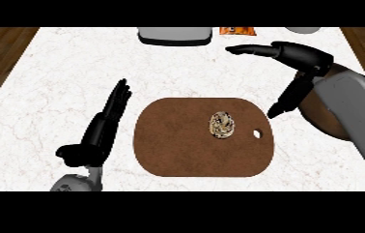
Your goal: Pick the cupcake from the cutting board and place it in the pan
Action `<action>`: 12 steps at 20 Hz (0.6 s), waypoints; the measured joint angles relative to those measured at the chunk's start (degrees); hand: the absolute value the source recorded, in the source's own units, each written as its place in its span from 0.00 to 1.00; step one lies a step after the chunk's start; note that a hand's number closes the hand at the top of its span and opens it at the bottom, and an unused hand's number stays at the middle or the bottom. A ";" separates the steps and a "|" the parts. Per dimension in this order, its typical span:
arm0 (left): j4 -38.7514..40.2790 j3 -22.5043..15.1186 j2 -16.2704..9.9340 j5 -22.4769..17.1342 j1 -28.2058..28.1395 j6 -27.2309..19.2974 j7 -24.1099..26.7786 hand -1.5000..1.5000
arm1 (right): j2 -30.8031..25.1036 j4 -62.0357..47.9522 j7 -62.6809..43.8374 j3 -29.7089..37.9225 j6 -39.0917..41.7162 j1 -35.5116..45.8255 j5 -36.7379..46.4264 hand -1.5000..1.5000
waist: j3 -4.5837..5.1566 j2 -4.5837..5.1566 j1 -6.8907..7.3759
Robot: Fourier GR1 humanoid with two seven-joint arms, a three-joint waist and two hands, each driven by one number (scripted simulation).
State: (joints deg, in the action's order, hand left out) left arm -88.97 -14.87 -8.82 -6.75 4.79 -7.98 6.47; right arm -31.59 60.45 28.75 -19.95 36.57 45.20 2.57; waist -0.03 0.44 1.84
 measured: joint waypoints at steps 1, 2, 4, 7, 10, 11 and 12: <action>0.06 0.46 -0.35 -0.21 0.00 0.31 0.13 0.50 | 0.39 0.01 -0.43 -1.41 -0.16 1.11 1.56 0.00 | 0.01 -0.01 0.07; 0.10 0.43 -0.30 -0.01 -0.21 0.24 0.34 0.50 | 1.00 0.49 -1.01 -3.07 -0.41 1.74 3.22 0.00 | 0.02 -0.07 0.00; 0.42 0.23 0.17 0.34 -0.02 -0.04 0.36 0.50 | 1.89 1.38 -1.26 -6.63 -1.02 2.68 7.04 0.00 | 0.03 -0.11 -0.15; -0.26 0.38 -0.21 0.35 -1.23 0.28 0.50 0.50 | 2.59 2.92 -0.32 -11.75 -2.71 2.50 13.07 0.00 | 0.03 -0.21 -0.35; -0.37 0.20 0.10 0.64 -1.45 0.29 0.31 0.50 | 3.54 3.49 0.84 -16.43 -4.96 1.46 19.17 0.00 | 0.02 -0.26 -0.70; -0.40 0.29 0.10 0.56 -1.54 0.44 0.13 0.50 | 4.06 3.50 0.92 -17.68 -5.64 1.26 21.12 0.00 | 0.02 -0.28 -0.79; -0.80 0.62 -0.09 0.25 -1.70 0.76 -0.07 0.50 | 4.73 3.01 1.03 -18.64 -6.26 1.26 22.99 0.00 | 0.02 -0.29 -0.82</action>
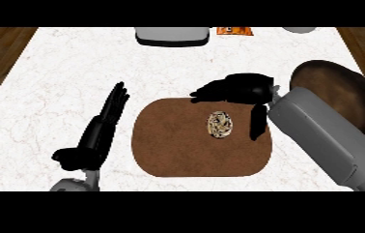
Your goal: Pick the cupcake from the cutting board and place it in the pan
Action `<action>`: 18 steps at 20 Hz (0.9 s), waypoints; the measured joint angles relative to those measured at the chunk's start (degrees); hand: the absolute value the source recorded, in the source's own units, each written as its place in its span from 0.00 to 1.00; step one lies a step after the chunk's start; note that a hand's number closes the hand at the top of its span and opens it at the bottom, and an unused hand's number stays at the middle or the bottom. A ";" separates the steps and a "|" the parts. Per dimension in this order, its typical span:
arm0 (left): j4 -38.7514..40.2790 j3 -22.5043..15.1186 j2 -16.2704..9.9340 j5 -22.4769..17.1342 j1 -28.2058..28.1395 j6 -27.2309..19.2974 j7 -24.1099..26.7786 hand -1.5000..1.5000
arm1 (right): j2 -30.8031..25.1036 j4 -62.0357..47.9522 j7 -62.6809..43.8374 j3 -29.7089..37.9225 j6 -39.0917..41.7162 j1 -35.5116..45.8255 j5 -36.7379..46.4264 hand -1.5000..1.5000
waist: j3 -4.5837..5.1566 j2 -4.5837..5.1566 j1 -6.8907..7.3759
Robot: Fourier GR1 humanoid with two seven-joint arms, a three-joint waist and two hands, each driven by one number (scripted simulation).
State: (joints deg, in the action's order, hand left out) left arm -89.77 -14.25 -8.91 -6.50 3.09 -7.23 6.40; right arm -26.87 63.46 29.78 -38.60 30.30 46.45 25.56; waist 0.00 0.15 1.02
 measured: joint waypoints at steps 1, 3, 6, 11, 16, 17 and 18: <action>0.25 0.08 0.17 0.16 -0.29 0.00 0.42 0.50 | 0.56 -0.98 0.27 -0.43 -0.29 0.32 1.65 0.00 | 0.00 0.00 -0.04; -0.46 1.01 -0.32 -0.22 -0.84 0.54 0.13 0.50 | 0.92 -1.24 0.85 -0.92 -0.26 -0.16 4.36 0.00 | 0.00 -0.05 -0.23; 0.54 1.51 0.39 0.32 -0.78 0.92 1.20 0.50 | 2.23 -3.35 2.20 -0.21 -0.82 -0.60 8.10 0.00 | 0.00 -0.07 -0.42; 0.69 2.19 1.06 1.17 -0.81 1.46 1.04 0.50 | 4.23 -4.56 2.66 1.82 -0.78 -1.84 12.71 0.00 | 0.01 -0.11 -0.60; 1.65 3.66 1.53 1.19 0.35 2.58 0.53 0.50 | 6.97 -6.45 2.59 4.75 -0.99 -3.05 15.98 0.00 | 0.01 -0.11 -0.69; 1.46 3.63 1.80 1.61 0.51 2.30 0.11 0.50 | 7.73 -7.24 2.73 5.32 -1.04 -3.08 16.46 0.00 | 0.01 -0.10 -0.67; 1.63 3.57 2.13 1.78 0.59 2.31 0.07 0.50 | 9.02 -8.57 2.85 5.61 -1.48 -2.89 17.15 0.00 | 0.01 -0.09 -0.62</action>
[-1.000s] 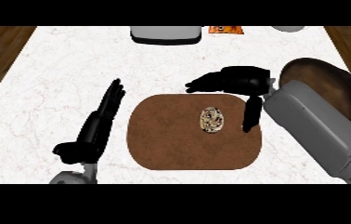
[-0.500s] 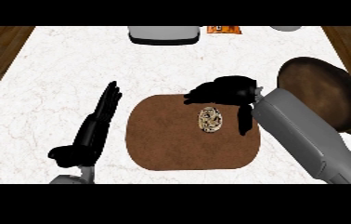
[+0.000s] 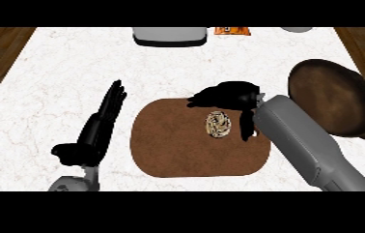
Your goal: Pick the cupcake from the cutting board and place it in the pan
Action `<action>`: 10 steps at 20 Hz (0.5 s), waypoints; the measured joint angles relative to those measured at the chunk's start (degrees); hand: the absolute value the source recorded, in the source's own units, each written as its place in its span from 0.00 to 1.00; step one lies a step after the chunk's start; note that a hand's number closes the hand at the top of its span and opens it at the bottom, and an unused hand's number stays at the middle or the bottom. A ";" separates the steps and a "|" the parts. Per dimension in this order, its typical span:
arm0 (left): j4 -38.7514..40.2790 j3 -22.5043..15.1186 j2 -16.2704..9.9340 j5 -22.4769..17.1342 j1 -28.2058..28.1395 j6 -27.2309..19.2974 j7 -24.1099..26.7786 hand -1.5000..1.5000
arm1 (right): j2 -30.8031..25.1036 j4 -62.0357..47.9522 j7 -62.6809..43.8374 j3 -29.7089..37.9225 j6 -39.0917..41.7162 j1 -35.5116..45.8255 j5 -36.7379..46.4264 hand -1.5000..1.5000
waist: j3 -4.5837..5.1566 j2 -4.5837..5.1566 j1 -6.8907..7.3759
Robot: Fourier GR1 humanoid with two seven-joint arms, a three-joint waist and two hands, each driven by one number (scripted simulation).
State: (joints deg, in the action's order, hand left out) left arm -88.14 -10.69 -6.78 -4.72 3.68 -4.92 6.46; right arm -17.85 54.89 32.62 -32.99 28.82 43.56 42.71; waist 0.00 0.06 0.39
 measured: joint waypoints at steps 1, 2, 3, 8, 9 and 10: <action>-1.45 -0.13 -0.24 -0.04 -0.96 0.31 -0.63 0.50 | 0.56 -1.00 0.52 0.47 -0.42 -0.05 0.56 0.00 | 0.00 0.00 0.08; -1.79 -0.19 -0.09 0.16 -1.03 0.37 -0.83 0.50 | 1.42 -2.70 1.29 0.92 -1.22 0.14 1.32 0.00 | 0.00 0.01 0.13; -2.06 -0.42 0.19 0.55 -1.37 0.28 -0.70 0.50 | 2.24 -2.80 1.25 1.01 -1.60 -0.62 2.00 0.00 | 0.00 0.00 0.08; -0.93 -0.51 1.56 2.04 -1.31 0.19 0.20 0.50 | 5.13 -6.99 2.55 2.69 -2.90 -0.55 5.81 0.00 | -0.01 0.01 0.07; -0.63 -0.42 1.72 2.04 -1.48 0.33 0.61 0.50 | 5.99 -6.11 1.29 2.26 -2.59 -1.37 6.60 0.00 | 0.00 -0.02 -0.04; -0.79 -0.07 1.70 2.16 -1.11 0.23 0.17 0.50 | 6.13 -7.28 1.60 2.79 -2.48 -0.62 7.27 0.00 | -0.01 0.00 0.02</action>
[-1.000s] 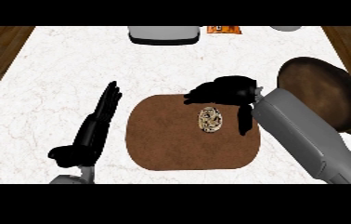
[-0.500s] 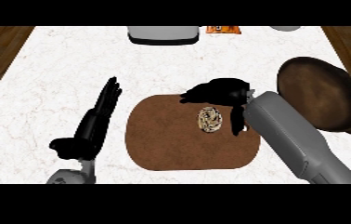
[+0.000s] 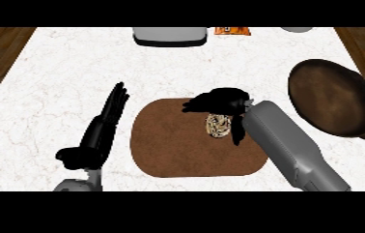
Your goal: Pick the cupcake from the cutting board and place it in the pan
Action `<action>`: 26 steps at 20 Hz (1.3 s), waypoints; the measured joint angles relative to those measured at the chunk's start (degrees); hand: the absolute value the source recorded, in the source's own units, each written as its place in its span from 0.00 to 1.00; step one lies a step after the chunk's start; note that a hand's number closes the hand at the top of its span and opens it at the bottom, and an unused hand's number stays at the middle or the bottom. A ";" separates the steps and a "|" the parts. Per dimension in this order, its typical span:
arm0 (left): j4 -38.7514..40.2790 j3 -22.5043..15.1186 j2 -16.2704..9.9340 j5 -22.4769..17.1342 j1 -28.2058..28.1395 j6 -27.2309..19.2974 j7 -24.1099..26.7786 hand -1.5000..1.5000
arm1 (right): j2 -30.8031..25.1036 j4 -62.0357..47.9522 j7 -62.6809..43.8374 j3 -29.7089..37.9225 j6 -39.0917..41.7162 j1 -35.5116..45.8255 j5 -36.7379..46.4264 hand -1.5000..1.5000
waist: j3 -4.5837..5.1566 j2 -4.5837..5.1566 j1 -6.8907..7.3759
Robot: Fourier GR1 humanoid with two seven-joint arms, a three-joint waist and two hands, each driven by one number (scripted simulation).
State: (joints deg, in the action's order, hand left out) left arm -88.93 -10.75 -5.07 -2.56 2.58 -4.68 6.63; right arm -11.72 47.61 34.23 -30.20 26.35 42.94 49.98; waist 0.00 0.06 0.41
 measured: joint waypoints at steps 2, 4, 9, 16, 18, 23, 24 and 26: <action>-0.68 -0.25 0.14 0.35 -0.78 0.17 0.04 0.50 | 1.20 -3.94 0.90 0.78 -1.23 1.37 1.56 0.00 | 0.04 -0.02 0.20; -1.08 -0.01 0.18 0.36 -0.73 0.38 -0.29 0.50 | 1.43 -4.59 1.53 0.18 -1.27 1.91 3.46 1.00 | 0.11 -0.14 0.17; -1.33 0.00 0.41 0.84 -0.78 0.67 -0.47 0.50 | 1.96 -6.17 4.34 -1.24 -6.11 2.79 8.09 1.00 | 0.24 -0.64 0.10; -0.98 0.73 0.73 1.21 -0.82 1.14 -0.33 0.50 | 3.03 -8.31 8.49 0.77 -11.31 3.06 11.38 1.00 | 0.31 -0.87 0.16; -0.73 0.48 1.23 1.73 -0.77 0.86 -0.28 0.50 | 3.69 -9.39 9.57 2.02 -13.24 3.40 11.71 1.00 | 0.31 -0.83 0.20; -2.14 1.19 0.80 1.65 -2.53 0.63 -0.76 0.50 | 3.05 -6.37 4.26 7.09 -14.57 0.03 9.70 1.00 | 0.42 -1.17 -1.42; -2.13 1.58 0.76 1.58 -2.86 0.37 -0.68 0.50 | 2.48 -5.89 1.56 8.79 -15.32 -1.36 9.08 1.00 | 0.46 -1.41 -2.24; -2.26 2.82 0.32 1.11 -3.73 -0.01 -0.75 0.50 | 1.24 -5.00 -4.20 12.69 -17.10 -4.28 7.46 1.00 | 0.45 -1.97 -4.20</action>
State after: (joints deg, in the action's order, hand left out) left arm -91.19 -7.94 -4.76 -1.45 -1.15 -4.70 5.88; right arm -10.48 42.61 30.02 -17.51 9.25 38.66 57.44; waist 0.45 -1.91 -3.79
